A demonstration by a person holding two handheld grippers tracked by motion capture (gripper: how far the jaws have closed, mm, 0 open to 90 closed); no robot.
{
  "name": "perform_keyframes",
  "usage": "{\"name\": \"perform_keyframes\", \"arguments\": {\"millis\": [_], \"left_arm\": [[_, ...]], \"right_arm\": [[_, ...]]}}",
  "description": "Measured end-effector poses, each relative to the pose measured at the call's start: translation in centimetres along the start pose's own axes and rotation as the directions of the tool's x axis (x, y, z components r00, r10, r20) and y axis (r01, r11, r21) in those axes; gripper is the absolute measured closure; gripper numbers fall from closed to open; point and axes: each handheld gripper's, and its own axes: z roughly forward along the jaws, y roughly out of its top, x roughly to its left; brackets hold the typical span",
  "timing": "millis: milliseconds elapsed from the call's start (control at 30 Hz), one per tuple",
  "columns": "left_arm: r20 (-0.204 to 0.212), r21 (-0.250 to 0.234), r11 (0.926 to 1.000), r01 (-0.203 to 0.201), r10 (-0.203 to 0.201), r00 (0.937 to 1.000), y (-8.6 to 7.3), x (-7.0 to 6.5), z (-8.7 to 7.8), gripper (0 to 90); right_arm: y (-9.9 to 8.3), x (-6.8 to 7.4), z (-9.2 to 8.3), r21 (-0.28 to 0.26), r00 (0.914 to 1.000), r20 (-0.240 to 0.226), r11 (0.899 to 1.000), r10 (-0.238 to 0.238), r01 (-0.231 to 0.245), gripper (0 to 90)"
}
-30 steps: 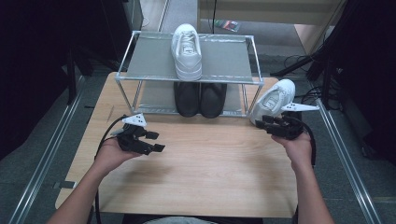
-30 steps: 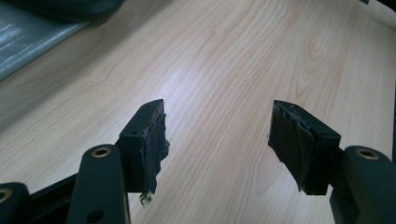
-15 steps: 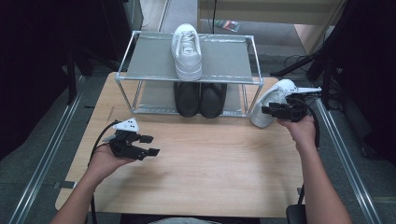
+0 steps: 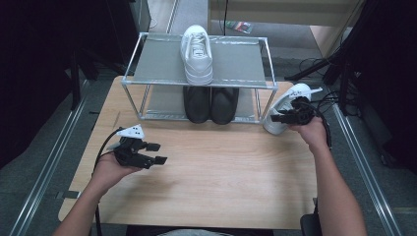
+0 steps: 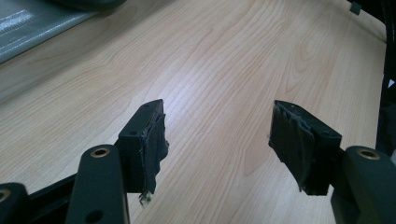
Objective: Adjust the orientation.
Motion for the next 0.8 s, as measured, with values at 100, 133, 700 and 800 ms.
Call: {"name": "perform_keyframes", "arguments": {"millis": [100,133,700,800], "left_arm": [[0.000,0.003,1.0000,-0.002,0.002,1.0000,0.0,0.0,0.0,36.6],[0.002,0.002,1.0000,-0.001,0.001,1.0000,0.0,0.0,0.0,36.6],[0.024,-0.014,0.9997,0.019,-0.018,0.9995,-0.1,0.2,0.0,36.5],[0.023,-0.015,0.9997,0.020,-0.020,0.9995,-0.1,0.3,0.0,36.5]], "right_arm": [[0.0,-0.1,0.5,0.008,0.9999,-0.010,1.000,-0.013,0.013,55.3],[-0.1,-0.3,0.7,0.008,0.9997,-0.020,1.000,-0.014,0.014,55.6],[-0.3,0.7,1.7,0.095,0.9935,-0.097,0.993,-0.060,0.069,75.7],[-0.7,0.9,1.2,0.100,0.9922,-0.096,0.991,-0.079,0.089,76.3]]}}
